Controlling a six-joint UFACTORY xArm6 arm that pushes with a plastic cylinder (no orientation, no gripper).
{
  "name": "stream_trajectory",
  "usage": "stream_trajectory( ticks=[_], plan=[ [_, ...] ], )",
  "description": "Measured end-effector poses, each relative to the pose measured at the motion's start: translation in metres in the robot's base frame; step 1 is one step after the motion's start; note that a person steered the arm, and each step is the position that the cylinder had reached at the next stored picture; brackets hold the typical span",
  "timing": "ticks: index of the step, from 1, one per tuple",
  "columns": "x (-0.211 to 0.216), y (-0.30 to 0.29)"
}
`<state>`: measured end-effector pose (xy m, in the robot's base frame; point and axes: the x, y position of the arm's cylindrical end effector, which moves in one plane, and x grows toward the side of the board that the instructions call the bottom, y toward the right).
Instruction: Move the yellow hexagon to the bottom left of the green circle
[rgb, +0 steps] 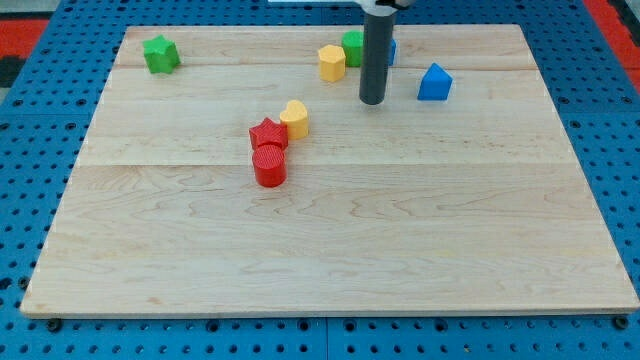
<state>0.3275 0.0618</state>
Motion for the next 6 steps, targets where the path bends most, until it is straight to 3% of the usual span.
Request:
stream_trajectory(
  ticks=[2,3,5,6],
  plan=[
    [-0.048,-0.045],
    [-0.045,-0.045],
    [-0.057,0.026],
    [-0.060,0.034]
  ],
)
